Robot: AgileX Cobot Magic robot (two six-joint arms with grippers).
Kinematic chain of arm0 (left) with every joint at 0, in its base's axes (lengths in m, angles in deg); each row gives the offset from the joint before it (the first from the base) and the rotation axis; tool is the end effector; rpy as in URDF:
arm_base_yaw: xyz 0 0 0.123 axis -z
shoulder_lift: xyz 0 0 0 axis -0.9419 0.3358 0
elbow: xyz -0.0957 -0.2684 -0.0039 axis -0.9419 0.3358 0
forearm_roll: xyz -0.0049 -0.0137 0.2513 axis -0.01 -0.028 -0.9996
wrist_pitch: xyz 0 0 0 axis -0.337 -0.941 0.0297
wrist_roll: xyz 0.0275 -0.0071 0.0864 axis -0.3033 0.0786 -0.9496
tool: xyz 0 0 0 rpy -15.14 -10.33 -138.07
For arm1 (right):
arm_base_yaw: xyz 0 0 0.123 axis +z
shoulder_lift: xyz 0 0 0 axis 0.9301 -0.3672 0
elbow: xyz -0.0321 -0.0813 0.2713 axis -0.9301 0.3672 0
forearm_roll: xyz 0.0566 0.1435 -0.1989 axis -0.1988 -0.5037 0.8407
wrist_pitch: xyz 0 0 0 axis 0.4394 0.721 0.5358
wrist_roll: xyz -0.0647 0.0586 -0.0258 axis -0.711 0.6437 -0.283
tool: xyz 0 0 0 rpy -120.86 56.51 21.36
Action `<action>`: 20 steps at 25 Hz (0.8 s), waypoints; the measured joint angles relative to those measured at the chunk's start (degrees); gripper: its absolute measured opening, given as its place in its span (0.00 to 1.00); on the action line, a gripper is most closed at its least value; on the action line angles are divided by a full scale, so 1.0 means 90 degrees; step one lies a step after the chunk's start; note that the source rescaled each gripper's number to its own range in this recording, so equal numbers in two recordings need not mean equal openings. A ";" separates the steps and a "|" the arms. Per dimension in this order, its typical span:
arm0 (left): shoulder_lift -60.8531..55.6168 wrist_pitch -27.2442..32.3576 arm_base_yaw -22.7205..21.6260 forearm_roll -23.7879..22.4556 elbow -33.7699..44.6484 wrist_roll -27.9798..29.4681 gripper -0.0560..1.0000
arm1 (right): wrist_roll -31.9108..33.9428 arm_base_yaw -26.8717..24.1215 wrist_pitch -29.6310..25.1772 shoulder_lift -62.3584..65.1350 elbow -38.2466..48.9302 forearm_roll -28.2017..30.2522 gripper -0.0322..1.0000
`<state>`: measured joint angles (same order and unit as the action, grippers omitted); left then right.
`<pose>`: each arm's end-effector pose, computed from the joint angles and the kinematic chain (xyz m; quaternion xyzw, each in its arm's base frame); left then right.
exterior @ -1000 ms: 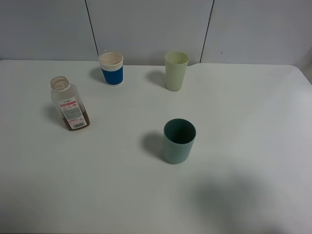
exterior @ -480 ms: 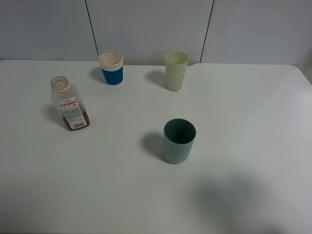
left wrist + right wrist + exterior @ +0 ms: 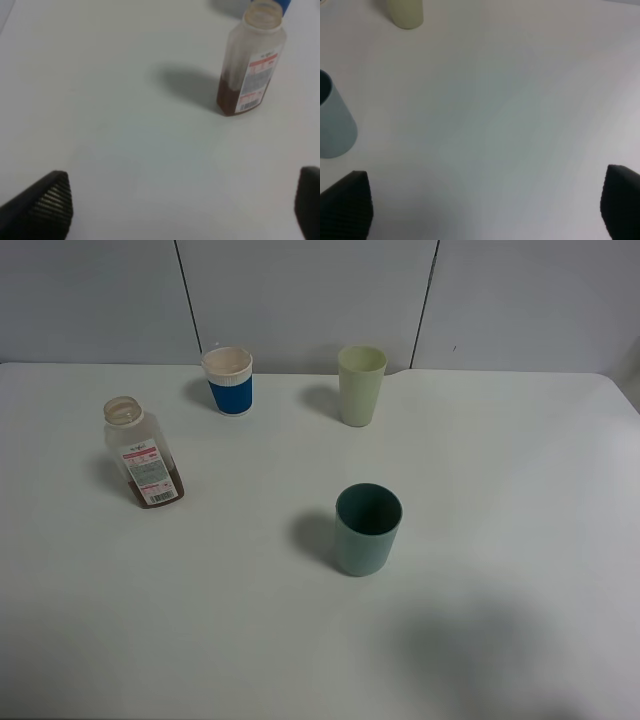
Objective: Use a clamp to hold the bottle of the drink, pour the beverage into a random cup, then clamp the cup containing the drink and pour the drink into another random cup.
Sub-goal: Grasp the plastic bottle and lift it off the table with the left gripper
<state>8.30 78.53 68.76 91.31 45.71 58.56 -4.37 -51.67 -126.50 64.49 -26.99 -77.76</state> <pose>-0.0060 -0.0021 0.2797 0.0031 0.8483 0.0044 0.5295 -0.0049 -0.0072 0.2789 -0.1229 0.8438 0.0419 0.5208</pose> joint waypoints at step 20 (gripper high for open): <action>0.0096 -0.1101 0.0000 -0.0155 -0.0157 0.0000 0.91 | 0.0000 0.0000 0.0000 0.0000 0.0000 0.0000 0.75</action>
<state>9.16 68.63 68.76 89.92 44.30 58.56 -4.37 -51.67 -126.50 64.49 -26.99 -77.76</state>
